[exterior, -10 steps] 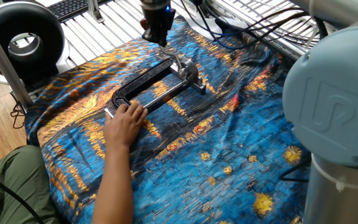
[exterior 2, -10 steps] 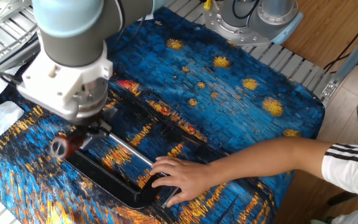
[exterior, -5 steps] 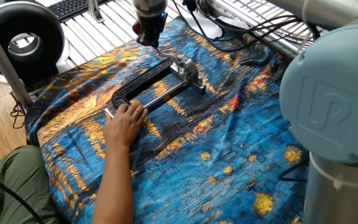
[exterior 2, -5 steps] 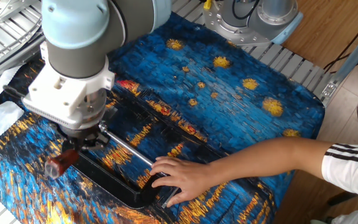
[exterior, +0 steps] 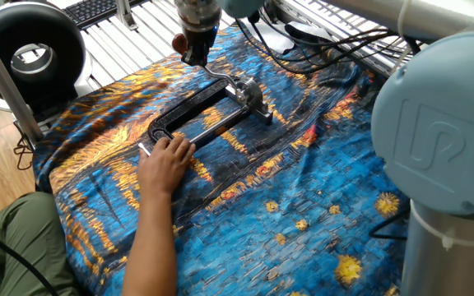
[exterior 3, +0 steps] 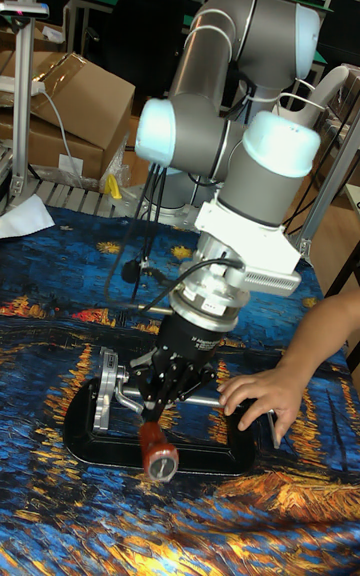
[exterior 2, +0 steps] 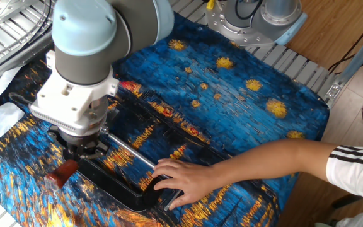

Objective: Push down the lever

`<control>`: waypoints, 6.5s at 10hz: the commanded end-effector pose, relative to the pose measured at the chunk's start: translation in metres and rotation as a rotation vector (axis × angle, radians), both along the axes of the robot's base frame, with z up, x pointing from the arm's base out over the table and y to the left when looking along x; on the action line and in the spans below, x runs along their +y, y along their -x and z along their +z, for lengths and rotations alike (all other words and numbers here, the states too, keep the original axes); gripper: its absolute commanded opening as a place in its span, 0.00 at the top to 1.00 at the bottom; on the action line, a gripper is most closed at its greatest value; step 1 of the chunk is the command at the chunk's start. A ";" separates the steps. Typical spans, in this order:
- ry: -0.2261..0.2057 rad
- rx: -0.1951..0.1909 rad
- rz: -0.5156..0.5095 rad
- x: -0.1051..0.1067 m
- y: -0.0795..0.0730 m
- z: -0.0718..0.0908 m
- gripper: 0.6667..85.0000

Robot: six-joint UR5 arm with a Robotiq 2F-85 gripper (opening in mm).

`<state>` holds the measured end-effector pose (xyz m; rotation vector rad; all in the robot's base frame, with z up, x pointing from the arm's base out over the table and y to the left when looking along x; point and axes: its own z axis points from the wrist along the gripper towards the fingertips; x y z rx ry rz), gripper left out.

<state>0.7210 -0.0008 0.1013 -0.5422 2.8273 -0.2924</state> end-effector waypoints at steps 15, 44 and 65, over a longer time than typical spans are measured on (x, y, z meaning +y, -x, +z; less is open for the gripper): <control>-0.019 0.108 -0.093 -0.010 0.037 0.002 1.00; -0.223 0.283 -0.412 0.025 0.153 0.041 1.00; -0.286 0.159 -0.241 0.054 0.072 0.015 1.00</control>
